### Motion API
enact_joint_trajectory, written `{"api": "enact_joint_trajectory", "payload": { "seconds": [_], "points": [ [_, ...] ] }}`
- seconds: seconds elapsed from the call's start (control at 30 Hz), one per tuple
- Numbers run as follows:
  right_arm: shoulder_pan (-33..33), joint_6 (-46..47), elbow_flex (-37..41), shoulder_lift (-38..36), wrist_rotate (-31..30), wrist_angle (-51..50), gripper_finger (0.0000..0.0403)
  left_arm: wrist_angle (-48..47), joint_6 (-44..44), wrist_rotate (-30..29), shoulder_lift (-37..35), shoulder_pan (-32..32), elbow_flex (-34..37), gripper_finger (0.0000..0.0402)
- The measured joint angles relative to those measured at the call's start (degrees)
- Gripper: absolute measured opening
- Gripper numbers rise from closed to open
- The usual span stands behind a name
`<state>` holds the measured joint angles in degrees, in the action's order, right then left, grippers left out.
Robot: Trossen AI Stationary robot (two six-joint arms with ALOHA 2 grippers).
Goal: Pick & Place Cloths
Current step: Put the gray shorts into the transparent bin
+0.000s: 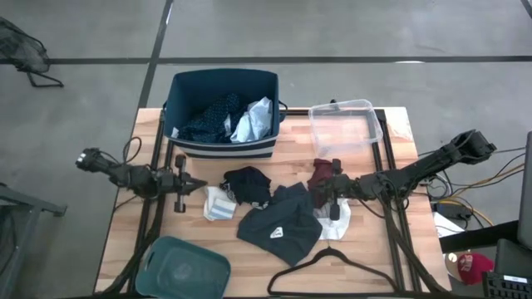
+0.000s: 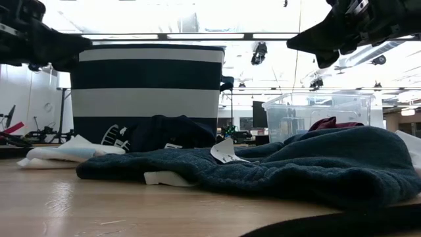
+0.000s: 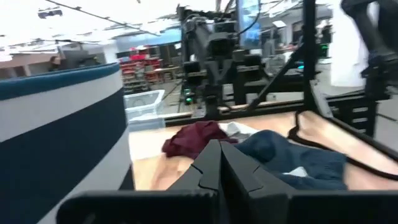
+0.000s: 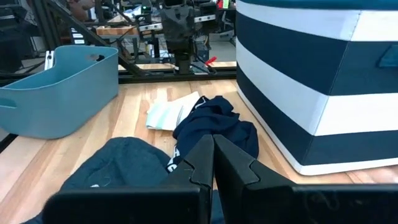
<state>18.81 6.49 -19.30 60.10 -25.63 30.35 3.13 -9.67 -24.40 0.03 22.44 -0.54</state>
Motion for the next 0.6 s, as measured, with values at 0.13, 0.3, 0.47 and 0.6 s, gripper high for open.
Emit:
{"api": "enact_joint_trajectory", "payload": {
  "seconds": [0.13,0.3,0.47,0.6],
  "points": [
    [-0.02,0.05,0.24,0.02,0.0,-0.09,0.0008,-0.47,1.43,6.06,0.21,-2.6,0.04,0.0003],
    [0.0,0.11,0.29,0.01,0.0,-0.04,0.0008,-0.89,5.65,9.75,0.8,-3.37,0.09,0.001],
    [0.0,0.89,0.3,0.02,0.0,-0.03,0.0008,-0.96,7.3,9.54,0.85,-3.37,0.09,0.0027],
    [0.0,0.84,0.3,0.02,0.0,-0.01,0.0008,-0.96,5.61,9.44,0.87,-3.37,0.11,0.0026]
  ]
}}
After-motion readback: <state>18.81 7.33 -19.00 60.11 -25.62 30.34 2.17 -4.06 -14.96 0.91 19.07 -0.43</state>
